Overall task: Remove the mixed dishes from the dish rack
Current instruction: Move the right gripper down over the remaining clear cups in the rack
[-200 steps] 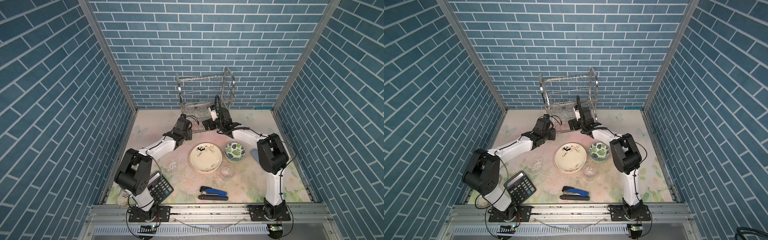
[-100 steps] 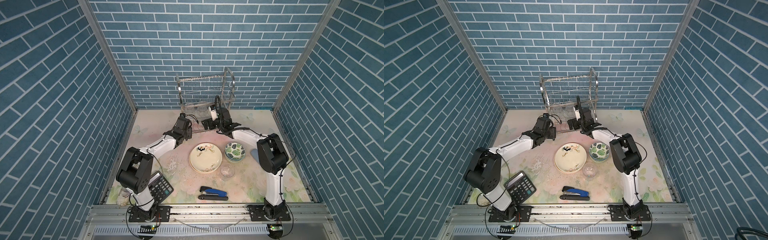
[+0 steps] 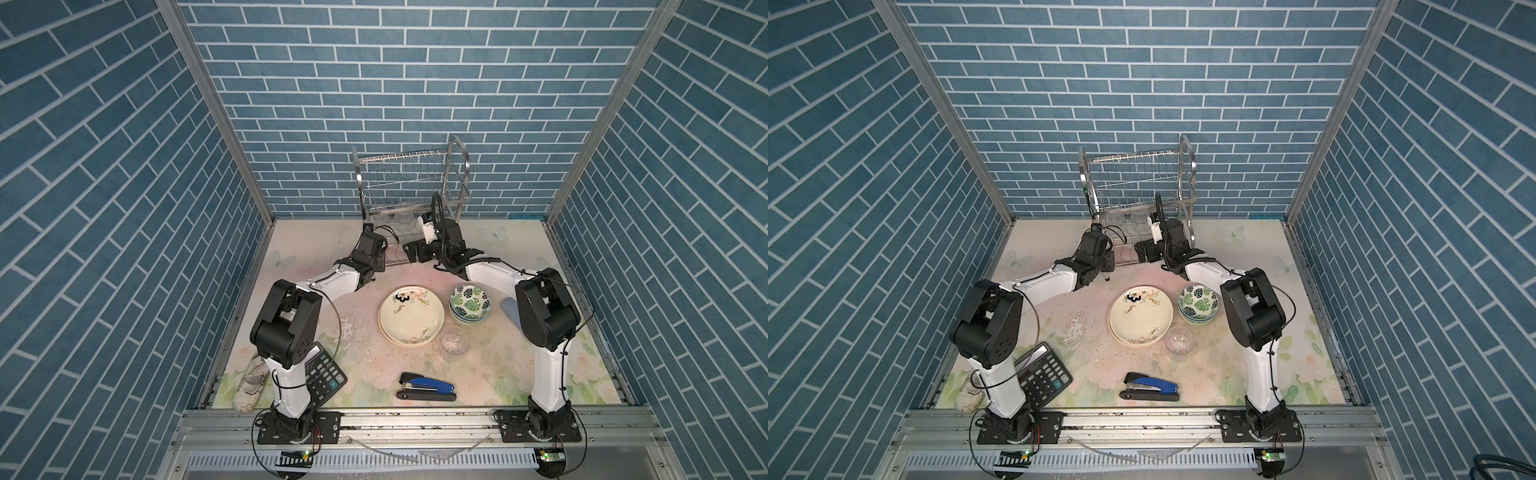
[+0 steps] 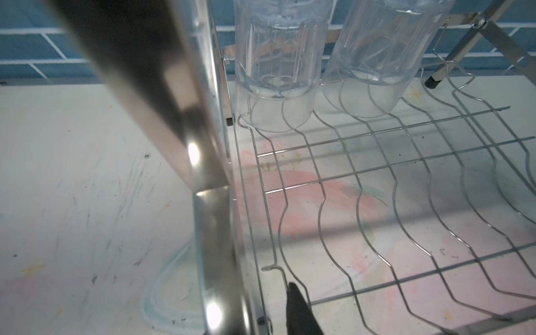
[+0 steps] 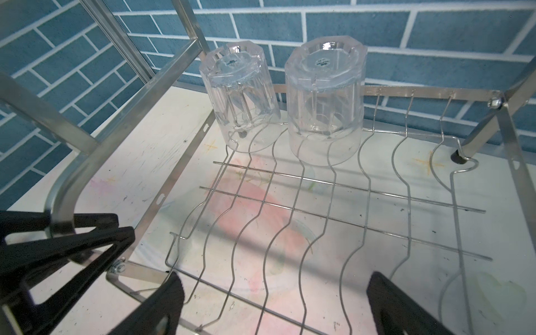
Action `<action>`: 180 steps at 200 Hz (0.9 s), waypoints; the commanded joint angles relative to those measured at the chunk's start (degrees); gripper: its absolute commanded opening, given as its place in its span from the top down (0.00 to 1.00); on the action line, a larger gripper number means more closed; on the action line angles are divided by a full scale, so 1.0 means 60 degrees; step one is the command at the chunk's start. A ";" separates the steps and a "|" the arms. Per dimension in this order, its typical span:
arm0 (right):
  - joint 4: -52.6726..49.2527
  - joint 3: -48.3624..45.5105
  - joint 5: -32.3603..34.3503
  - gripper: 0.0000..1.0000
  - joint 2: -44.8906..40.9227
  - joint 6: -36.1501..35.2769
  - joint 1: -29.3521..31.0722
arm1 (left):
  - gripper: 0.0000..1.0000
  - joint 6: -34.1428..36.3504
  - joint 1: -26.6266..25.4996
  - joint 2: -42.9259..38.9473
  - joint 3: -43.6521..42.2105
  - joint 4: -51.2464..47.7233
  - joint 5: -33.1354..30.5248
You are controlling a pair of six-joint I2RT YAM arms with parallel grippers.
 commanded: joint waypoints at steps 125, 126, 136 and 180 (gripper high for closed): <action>0.0337 -0.1203 0.0594 0.01 -0.1092 0.0218 0.0063 | 1.00 0.0110 0.0049 -0.1428 -0.1412 -0.0460 0.0771; 0.0331 -0.1212 0.0595 0.01 -0.1096 0.0201 0.0078 | 1.00 0.0105 0.0053 -0.1435 -0.1429 -0.0465 0.0779; 0.0260 -0.1274 0.0625 0.01 -0.1144 0.0004 0.0099 | 1.00 0.0115 0.0042 -0.1619 -0.1606 -0.0506 0.0887; -0.0427 -0.0677 0.0686 0.01 -0.0724 -0.0923 0.0313 | 1.00 0.0391 0.0042 -0.1872 -0.1958 -0.0598 0.1286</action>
